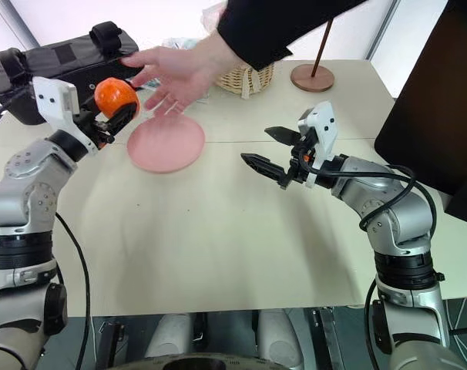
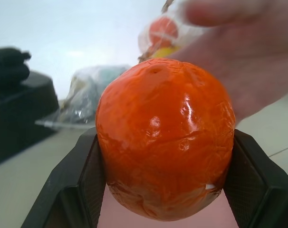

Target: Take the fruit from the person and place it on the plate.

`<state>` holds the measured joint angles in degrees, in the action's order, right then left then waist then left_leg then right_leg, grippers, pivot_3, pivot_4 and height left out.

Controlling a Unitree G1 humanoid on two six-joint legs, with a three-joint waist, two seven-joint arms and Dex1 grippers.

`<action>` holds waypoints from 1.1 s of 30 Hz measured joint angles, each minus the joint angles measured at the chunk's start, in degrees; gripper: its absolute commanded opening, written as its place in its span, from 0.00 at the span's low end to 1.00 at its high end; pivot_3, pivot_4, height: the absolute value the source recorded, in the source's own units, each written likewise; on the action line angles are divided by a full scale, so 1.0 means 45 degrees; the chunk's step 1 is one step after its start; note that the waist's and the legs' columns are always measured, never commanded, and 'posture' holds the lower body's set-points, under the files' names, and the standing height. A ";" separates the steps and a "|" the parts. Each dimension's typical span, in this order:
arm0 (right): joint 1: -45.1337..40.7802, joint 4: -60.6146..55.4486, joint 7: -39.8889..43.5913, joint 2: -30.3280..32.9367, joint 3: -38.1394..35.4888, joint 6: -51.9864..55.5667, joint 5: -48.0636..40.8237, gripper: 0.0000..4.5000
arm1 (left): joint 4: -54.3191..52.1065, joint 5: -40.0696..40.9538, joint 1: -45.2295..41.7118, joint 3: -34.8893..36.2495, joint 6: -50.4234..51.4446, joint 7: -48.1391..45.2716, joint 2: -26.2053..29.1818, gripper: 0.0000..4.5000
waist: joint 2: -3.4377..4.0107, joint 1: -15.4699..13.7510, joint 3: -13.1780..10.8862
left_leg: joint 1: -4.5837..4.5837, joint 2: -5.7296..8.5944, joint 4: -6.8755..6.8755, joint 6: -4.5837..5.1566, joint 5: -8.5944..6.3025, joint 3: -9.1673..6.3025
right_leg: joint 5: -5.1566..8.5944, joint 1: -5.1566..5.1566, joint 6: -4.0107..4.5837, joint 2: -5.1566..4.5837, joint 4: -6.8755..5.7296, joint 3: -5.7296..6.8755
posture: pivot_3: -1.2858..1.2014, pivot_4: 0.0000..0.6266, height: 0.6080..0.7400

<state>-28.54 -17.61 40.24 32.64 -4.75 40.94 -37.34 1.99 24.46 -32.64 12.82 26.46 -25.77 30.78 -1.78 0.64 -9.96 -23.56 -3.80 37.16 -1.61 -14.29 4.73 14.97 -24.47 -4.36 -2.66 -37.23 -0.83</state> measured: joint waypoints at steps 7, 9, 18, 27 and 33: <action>0.0018 -0.0002 -0.0097 -0.0110 0.0032 0.0000 0.0011 1.00 | 0.3547 -0.1572 -0.0933 -0.0954 -0.2206 0.0062 -0.1172 0.61 | -0.0001 -0.0031 0.0000 | -0.0009 0.0001 0.0011 0.0000 0.0000 -0.0005 | -0.0001 0.0001 -0.0001 0.0000 -0.0001 0.0012 | 0.52 0.24 1.00; 0.0029 -0.0004 -0.0123 -0.0123 0.0039 0.0000 0.0012 1.00 | 0.4551 -0.2005 -0.1407 -0.1170 -0.2835 0.0029 -0.1348 0.61 | -0.0001 -0.0018 0.0000 | -0.0011 0.0002 0.0011 0.0001 0.0000 -0.0003 | -0.0001 0.0001 -0.0002 -0.0001 0.0003 0.0011 | 0.52 0.24 1.00; 0.0298 -0.0068 -0.0394 -0.0138 0.0025 0.0002 0.0016 1.00 | 0.8308 -0.2543 -0.2564 -0.1158 -0.4435 -0.0310 -0.1877 0.99 | -0.0001 0.0011 0.0000 | -0.0012 0.0000 0.0008 0.0001 0.0000 -0.0003 | -0.0001 -0.0002 -0.0003 0.0001 0.0001 0.0012 | 0.52 0.24 1.00; 0.0312 -0.0122 -0.0471 -0.0141 0.0025 0.0001 0.0010 1.00 | 0.8329 -0.2572 -0.2909 -0.0992 -0.4793 -0.0305 -0.1570 0.99 | -0.0002 0.0003 0.0000 | -0.0013 0.0000 0.0010 0.0001 0.0000 -0.0004 | -0.0002 -0.0001 -0.0004 0.0000 0.0000 0.0015 | 0.52 0.24 1.00; 0.0300 -0.0106 -0.0407 -0.0154 0.0036 -0.0050 0.0036 1.00 | 0.4538 -0.1780 -0.1654 -0.0125 -0.3248 -0.0323 -0.0704 0.99 | -0.0001 0.0086 0.0000 | -0.0009 -0.0005 0.0003 0.0000 0.0000 -0.0005 | -0.0002 -0.0003 -0.0004 0.0002 -0.0005 0.0010 | 0.52 0.24 1.00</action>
<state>-27.19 -18.09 38.41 31.95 -4.58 40.72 -37.18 22.42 16.45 -40.08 12.25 11.85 -27.23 27.61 -1.78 1.03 -9.96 -23.60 -3.82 37.17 -1.61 -14.29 4.71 14.97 -24.48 -4.38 -2.65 -37.25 -0.79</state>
